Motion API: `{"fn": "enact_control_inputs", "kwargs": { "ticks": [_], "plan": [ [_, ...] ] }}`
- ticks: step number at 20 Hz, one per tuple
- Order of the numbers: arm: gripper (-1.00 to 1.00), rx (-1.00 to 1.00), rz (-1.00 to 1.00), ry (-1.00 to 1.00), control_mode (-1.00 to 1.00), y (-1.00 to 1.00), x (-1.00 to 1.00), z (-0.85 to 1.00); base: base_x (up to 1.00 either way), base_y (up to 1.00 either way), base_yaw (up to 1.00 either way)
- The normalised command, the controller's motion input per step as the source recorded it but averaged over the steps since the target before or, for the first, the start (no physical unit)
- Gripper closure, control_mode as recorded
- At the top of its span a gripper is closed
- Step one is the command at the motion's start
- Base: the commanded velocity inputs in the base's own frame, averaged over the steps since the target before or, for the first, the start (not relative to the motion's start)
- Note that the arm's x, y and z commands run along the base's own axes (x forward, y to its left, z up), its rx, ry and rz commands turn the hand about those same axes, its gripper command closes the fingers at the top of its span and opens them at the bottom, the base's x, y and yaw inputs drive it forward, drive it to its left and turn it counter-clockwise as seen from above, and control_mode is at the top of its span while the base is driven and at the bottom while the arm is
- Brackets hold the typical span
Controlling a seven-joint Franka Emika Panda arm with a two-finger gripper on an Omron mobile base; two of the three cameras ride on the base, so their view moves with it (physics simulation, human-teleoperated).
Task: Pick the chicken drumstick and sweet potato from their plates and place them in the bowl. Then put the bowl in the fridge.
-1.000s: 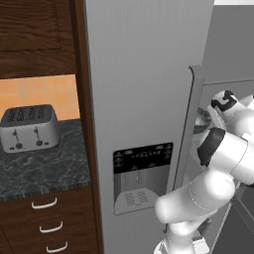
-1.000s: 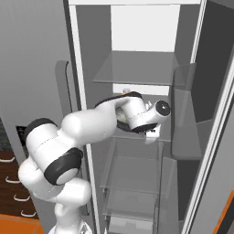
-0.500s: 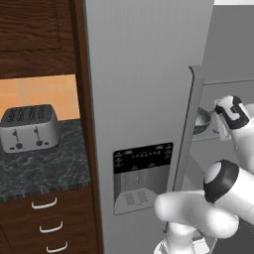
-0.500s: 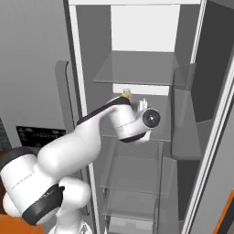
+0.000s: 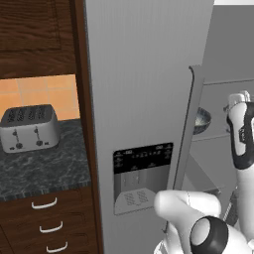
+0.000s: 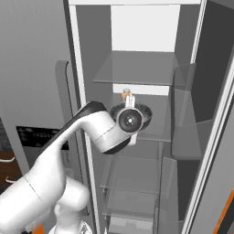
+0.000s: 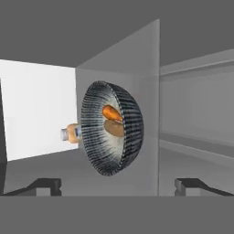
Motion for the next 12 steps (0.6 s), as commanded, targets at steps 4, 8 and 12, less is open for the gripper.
{"fn": "enact_control_inputs", "kwargs": {
  "ticks": [4,8,12],
  "plan": [
    [-1.0,0.02,0.0,-0.1,-1.0,0.67,-1.0,0.61,0.0,0.0,0.0],
    [-1.0,0.0,0.0,-0.14,-1.0,0.99,-1.0,0.31,0.0,0.0,0.0],
    [-1.0,0.0,0.0,-0.17,-1.0,1.0,-1.0,0.54,0.0,0.0,0.0]
  ]
}}
